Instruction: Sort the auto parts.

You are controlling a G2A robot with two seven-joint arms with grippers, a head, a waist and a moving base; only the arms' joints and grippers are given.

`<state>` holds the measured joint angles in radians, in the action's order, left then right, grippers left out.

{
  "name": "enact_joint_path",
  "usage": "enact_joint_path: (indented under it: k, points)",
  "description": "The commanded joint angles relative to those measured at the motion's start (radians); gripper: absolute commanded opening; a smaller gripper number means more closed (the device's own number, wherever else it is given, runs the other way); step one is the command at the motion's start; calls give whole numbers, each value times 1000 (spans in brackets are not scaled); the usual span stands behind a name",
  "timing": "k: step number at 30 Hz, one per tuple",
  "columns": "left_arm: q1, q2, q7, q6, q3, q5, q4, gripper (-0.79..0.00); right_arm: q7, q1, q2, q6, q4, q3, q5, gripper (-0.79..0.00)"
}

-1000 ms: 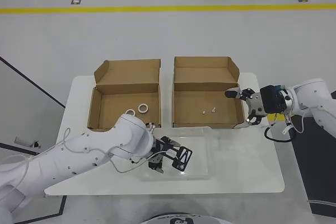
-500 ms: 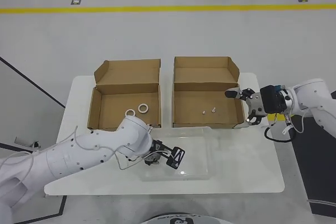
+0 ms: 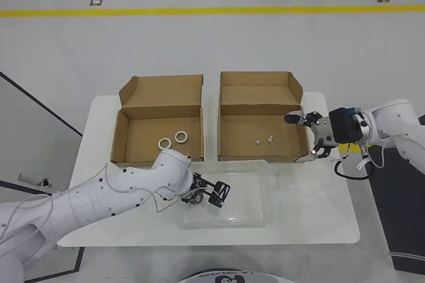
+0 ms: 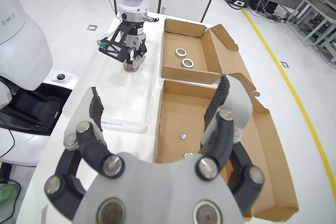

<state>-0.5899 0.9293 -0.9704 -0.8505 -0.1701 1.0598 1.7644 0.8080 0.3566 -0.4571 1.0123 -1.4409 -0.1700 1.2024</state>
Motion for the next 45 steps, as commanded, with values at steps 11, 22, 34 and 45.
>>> enact_joint_path:
  k: [11,22,34,45]
  points:
    - [22,8,31,-31,0,-23,-3,-416,0,0,0,0,0,0,0,0]
    - [33,-15,-2,2,0,-72,47,-419,0,0,0,0,0,0,0,0]
    - [-3,-26,64,-64,0,-8,16,-416,0,0,0,0,0,0,0,0]
    - [-14,-9,55,-55,0,4,-20,-453,0,0,0,0,0,0,0,0]
